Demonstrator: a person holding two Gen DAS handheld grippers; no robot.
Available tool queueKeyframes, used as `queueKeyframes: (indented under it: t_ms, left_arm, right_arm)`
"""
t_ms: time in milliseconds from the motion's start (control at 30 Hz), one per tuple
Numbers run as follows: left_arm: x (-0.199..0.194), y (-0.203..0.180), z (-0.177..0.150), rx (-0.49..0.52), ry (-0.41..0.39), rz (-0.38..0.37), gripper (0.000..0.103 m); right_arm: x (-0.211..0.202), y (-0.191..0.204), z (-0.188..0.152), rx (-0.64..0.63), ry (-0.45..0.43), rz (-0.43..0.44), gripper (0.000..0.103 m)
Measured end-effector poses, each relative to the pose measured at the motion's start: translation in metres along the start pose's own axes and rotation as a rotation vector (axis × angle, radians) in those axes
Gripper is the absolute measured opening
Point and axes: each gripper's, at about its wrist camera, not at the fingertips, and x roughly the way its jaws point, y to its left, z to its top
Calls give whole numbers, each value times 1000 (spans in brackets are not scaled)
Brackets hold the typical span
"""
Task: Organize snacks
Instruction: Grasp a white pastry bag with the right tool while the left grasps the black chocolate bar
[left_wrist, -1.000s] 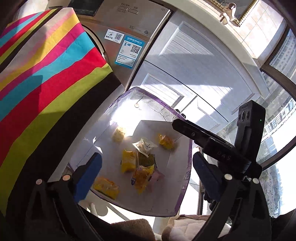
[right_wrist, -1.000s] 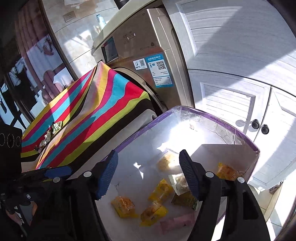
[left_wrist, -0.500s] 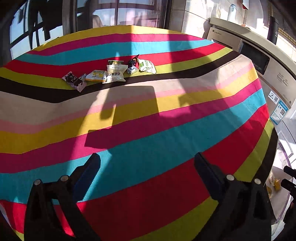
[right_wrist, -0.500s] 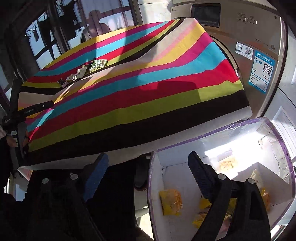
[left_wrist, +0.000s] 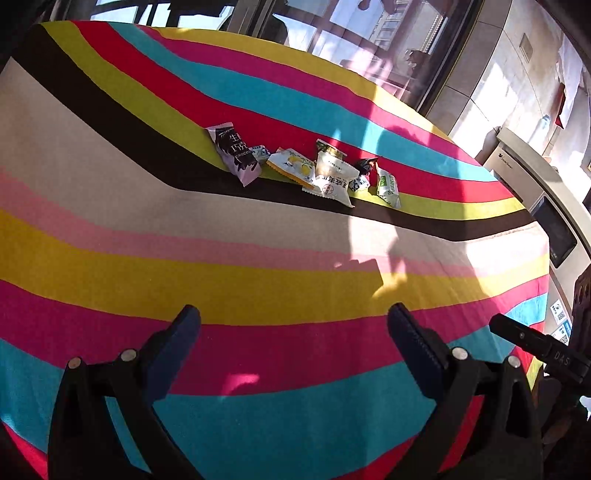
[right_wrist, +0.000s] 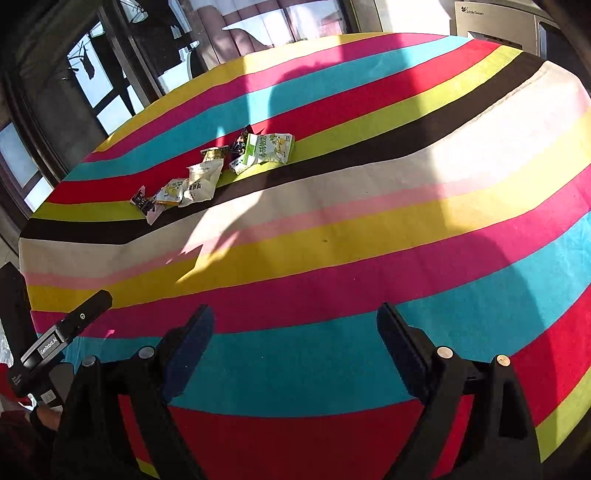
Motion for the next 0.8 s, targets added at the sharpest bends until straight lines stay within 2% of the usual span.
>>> queueKeyframes:
  t_ms: [133, 267, 333, 433, 533, 600, 667, 700, 800]
  left_arm:
    - [8, 6, 1, -44, 39, -17, 101]
    - [9, 4, -1, -35, 37, -27, 101]
    - [8, 3, -2, -34, 33, -32, 101]
    - [6, 3, -3, -36, 27, -38, 101]
    - [5, 3, -4, -37, 23, -38, 101]
    - [5, 3, -3, -37, 19, -40, 101]
    - [5, 3, -5, -38, 17, -39, 101]
    - [5, 2, -4, -38, 18, -38, 101]
    - [4, 3, -5, -41, 18, -40, 101]
  right_arm:
    - [58, 25, 46, 9, 25, -30, 87]
    - [100, 69, 74, -18, 64, 64, 87]
    - [121, 90, 87, -42, 80, 67, 87]
    - [146, 103, 112, 22, 75, 59, 86]
    - [167, 115, 127, 38, 84, -1, 88]
    - [177, 133, 127, -38, 82, -59, 89]
    - [185, 156, 121, -174, 89, -143, 91]
    - [187, 165, 119, -232, 89, -167, 84]
    - [176, 172, 113, -311, 77, -107, 45]
